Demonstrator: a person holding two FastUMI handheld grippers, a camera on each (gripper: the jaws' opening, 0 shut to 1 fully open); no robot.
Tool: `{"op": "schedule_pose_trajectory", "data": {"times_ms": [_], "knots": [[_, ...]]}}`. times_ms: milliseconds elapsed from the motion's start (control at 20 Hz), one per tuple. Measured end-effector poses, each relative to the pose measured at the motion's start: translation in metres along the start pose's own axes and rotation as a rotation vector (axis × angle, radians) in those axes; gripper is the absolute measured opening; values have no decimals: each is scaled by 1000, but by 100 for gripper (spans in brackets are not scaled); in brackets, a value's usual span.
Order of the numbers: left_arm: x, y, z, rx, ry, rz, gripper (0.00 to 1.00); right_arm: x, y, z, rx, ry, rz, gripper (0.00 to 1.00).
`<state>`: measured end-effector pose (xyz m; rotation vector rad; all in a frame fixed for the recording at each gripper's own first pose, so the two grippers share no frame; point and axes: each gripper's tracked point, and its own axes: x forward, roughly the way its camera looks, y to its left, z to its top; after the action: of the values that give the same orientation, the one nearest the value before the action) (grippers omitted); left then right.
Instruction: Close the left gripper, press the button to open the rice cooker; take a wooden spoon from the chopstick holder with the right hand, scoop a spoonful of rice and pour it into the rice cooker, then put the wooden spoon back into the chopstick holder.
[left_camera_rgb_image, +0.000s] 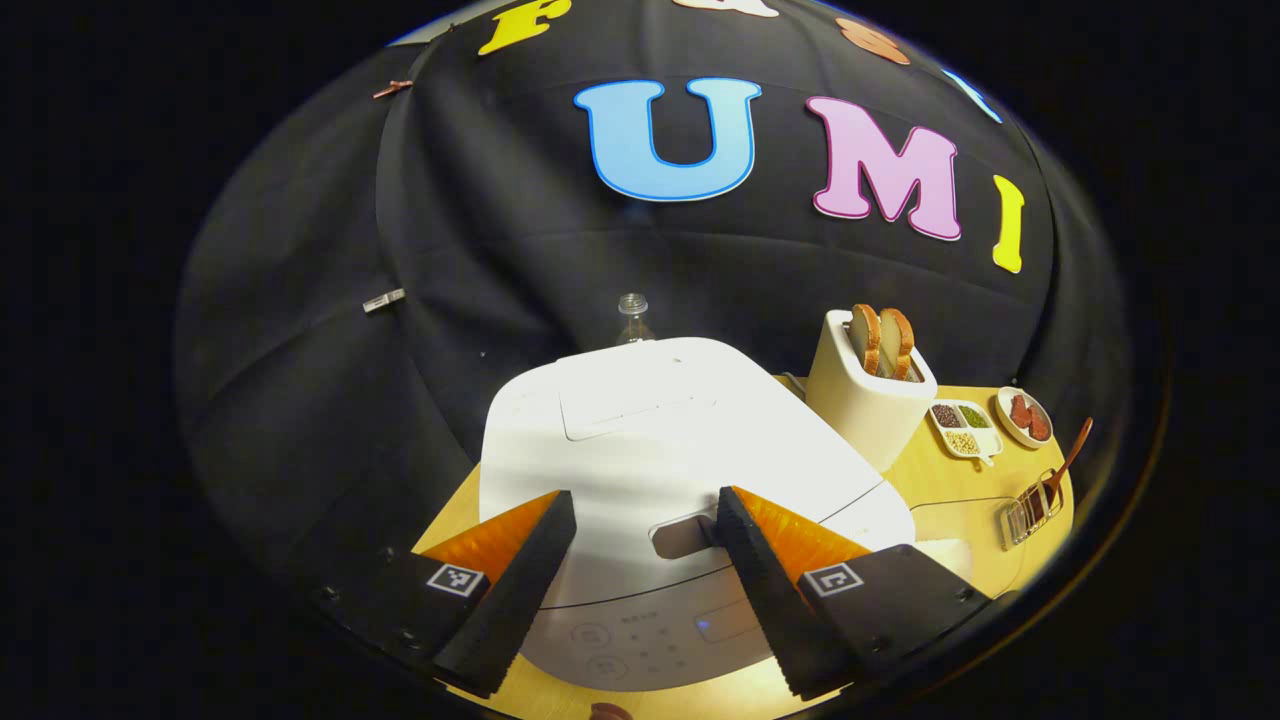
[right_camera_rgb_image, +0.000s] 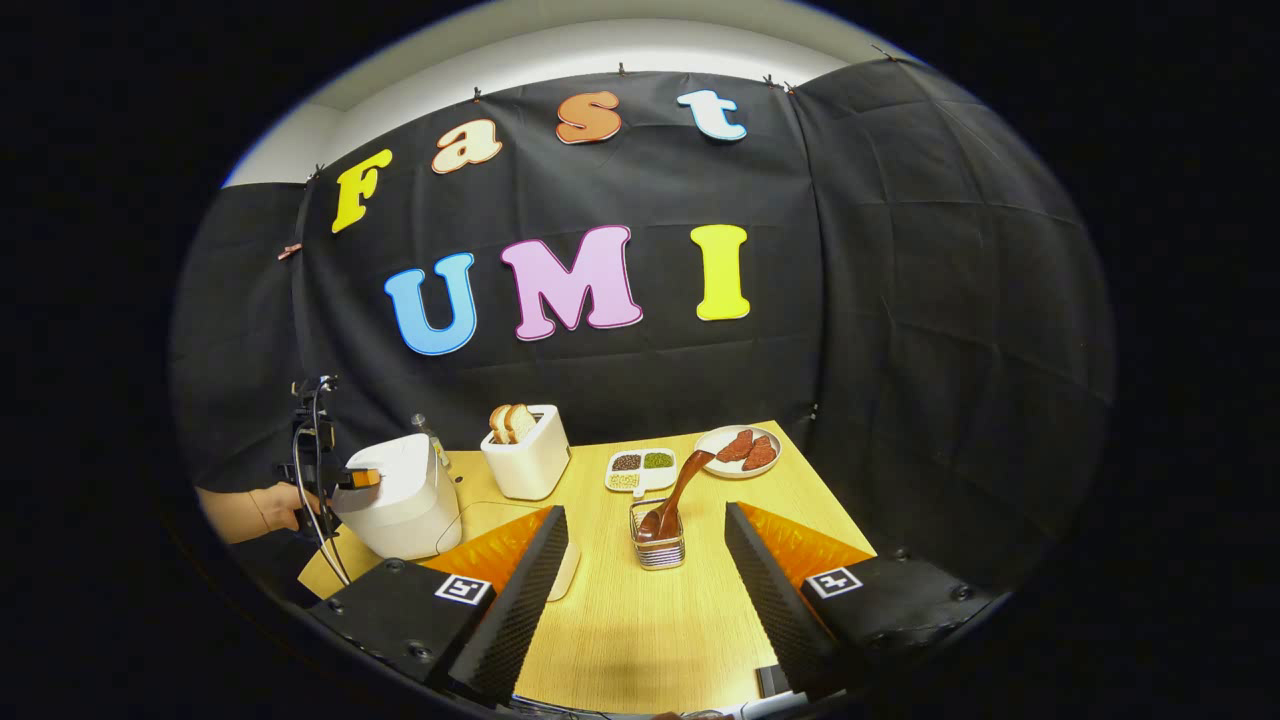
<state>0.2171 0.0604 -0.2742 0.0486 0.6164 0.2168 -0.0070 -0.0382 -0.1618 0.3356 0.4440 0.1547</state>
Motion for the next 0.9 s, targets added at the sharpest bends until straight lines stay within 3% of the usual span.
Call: {"op": "schedule_pose_trajectory", "data": {"times_ms": [100, 400, 900], "knots": [[0, -1, 0, -37, -29, 2, 100, -1, 1, 0, 0, -1, 1, 98], [0, -2, -3, -25, -32, 4, 100, -4, 0, 3, 7, -10, -2, 98], [-9, -5, 31, -40, -73, -37, 98, -3, 1, 3, -4, -12, 2, 98]]}}
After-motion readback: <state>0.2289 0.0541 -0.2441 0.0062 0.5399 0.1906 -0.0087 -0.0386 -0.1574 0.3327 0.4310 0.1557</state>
